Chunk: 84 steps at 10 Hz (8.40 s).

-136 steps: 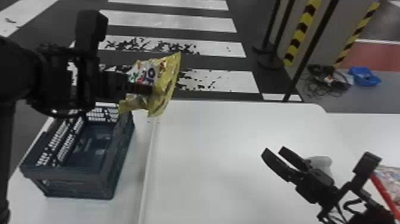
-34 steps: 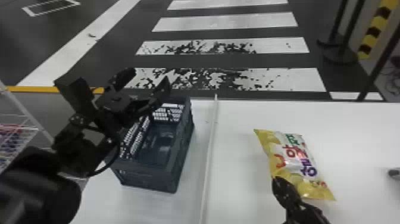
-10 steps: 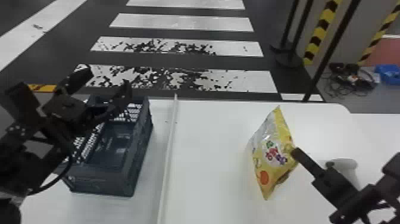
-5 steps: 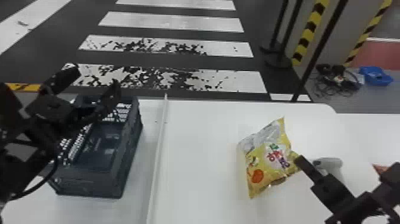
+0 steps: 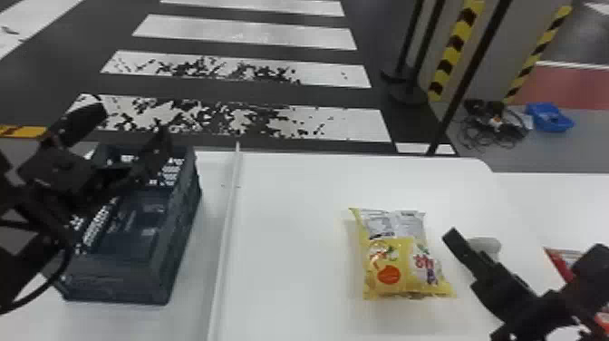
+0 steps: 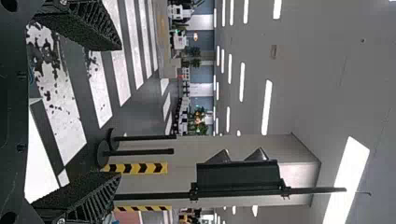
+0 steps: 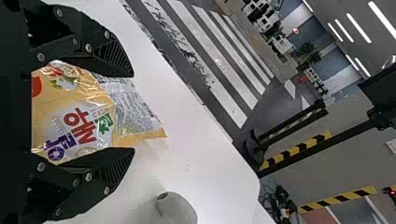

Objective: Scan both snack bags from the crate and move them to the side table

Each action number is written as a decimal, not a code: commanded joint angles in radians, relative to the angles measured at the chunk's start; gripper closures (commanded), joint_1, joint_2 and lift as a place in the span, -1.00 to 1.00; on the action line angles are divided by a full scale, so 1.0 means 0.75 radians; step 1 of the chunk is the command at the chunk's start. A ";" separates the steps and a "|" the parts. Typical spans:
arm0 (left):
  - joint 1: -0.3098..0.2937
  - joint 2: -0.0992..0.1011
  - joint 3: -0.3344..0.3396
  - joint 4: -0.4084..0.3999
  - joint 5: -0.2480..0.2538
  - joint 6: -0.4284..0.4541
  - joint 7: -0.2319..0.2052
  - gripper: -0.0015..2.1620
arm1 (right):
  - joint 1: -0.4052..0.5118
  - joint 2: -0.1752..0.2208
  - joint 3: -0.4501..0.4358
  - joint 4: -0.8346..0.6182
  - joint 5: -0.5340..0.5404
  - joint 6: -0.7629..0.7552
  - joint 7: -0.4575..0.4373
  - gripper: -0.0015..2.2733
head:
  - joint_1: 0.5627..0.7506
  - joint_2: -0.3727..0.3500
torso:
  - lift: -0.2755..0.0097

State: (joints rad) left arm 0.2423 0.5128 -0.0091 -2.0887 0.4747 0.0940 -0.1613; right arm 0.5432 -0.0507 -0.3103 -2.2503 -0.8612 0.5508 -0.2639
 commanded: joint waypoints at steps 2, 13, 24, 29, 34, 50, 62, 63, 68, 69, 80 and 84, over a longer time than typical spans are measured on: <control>0.018 0.006 0.004 -0.017 -0.001 0.001 -0.004 -0.97 | -0.064 -0.088 0.021 0.037 0.154 -0.064 0.106 -0.96 | 0.41 -0.34 | 0.26; 0.155 0.087 0.018 -0.054 0.003 -0.024 -0.020 -0.97 | -0.943 -0.078 0.226 0.953 0.768 0.255 0.867 0.88 | 0.41 -0.01 | 0.26; 0.166 0.042 0.026 -0.054 -0.005 -0.065 -0.051 -0.97 | -1.070 -0.182 0.459 1.219 0.938 0.246 0.892 0.88 | 0.41 0.00 | 0.26; 0.129 0.051 0.004 -0.032 -0.003 -0.065 -0.051 -0.97 | -0.955 -0.184 0.528 1.088 0.934 0.320 0.892 0.88 | 0.41 0.07 | 0.26; -0.002 0.067 -0.088 0.081 0.026 -0.085 -0.053 -0.97 | -0.638 -0.186 0.451 0.636 0.854 0.480 0.892 0.88 | 0.41 0.15 | 0.26; -0.051 0.063 -0.129 0.144 0.056 -0.171 -0.071 -0.97 | -0.532 -0.145 0.367 0.470 0.684 0.590 0.924 0.88 | 0.41 0.20 | 0.26; -0.045 0.067 -0.127 0.138 0.052 -0.179 -0.079 -0.97 | -0.413 -0.155 0.236 0.558 0.674 0.459 0.974 0.88 | 0.41 0.06 | 0.26; -0.045 0.067 -0.127 0.140 0.052 -0.179 -0.079 -0.97 | -0.401 -0.155 0.217 0.552 0.668 0.459 0.976 0.88 | 0.41 0.04 | 0.26; -0.055 0.063 -0.131 0.159 0.052 -0.184 -0.079 -0.97 | -0.309 -0.180 0.125 0.485 0.631 0.463 0.992 0.88 | 0.41 -0.05 | 0.26; -0.059 0.063 -0.135 0.161 0.052 -0.184 -0.079 -0.97 | -0.295 -0.186 0.107 0.483 0.629 0.459 0.996 0.88 | 0.41 -0.06 | 0.26; -0.127 0.046 -0.174 0.228 0.062 -0.212 -0.079 -0.97 | -0.115 -0.239 0.048 0.395 0.543 0.508 1.017 0.88 | 0.41 -0.16 | 0.26; -0.131 0.046 -0.178 0.226 0.067 -0.212 -0.081 -0.97 | -0.121 -0.227 0.117 0.280 0.533 0.574 1.002 0.88 | 0.41 -0.14 | 0.26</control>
State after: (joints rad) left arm 0.1443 0.5483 -0.1417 -1.9169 0.5245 -0.0651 -0.2223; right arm 0.4643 -0.2217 -0.2372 -2.0359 -0.4668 0.9740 0.4892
